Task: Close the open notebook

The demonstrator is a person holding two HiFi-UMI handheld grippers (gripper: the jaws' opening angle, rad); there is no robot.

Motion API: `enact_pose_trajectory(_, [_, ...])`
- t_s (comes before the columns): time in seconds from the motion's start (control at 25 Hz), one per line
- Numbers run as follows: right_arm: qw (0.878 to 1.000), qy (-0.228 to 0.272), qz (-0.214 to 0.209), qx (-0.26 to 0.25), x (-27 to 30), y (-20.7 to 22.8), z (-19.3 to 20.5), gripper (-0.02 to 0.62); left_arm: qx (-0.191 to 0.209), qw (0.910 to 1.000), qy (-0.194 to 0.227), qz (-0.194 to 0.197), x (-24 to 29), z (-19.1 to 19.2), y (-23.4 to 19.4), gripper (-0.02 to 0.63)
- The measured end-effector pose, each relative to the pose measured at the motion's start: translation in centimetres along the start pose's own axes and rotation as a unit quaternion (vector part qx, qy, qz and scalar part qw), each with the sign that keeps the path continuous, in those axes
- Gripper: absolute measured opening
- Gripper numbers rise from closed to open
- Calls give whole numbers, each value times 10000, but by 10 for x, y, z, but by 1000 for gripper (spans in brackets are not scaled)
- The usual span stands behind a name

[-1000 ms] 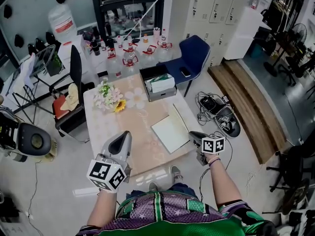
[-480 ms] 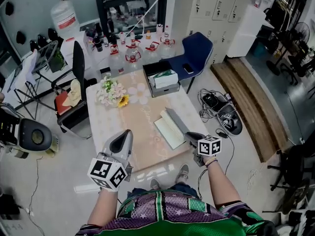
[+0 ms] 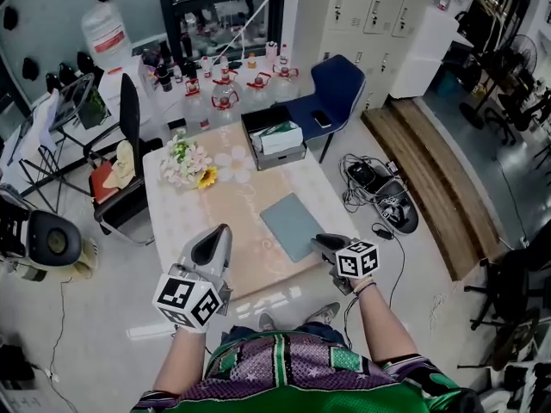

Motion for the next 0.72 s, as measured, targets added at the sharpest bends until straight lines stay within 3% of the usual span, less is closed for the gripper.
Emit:
enact_pose_trajectory(0.32, [10000,58,22,22,-11,14,-5,72,18,10000,55,-38,16,0,9,17])
enact_pose_trajectory(0.72, [9993,304,196,62,-45,43,-40,72,-57,9986,185,-501,31,1,25,17])
Point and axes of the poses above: the fingertips, and each gripper's own axes: x forward along the fingers, y to its right, z out of its underside, the point moved 10 cm from there along -x, backward along the fingers, and after that the axes turned 7 degrees about -x, right-handed, at the moved point
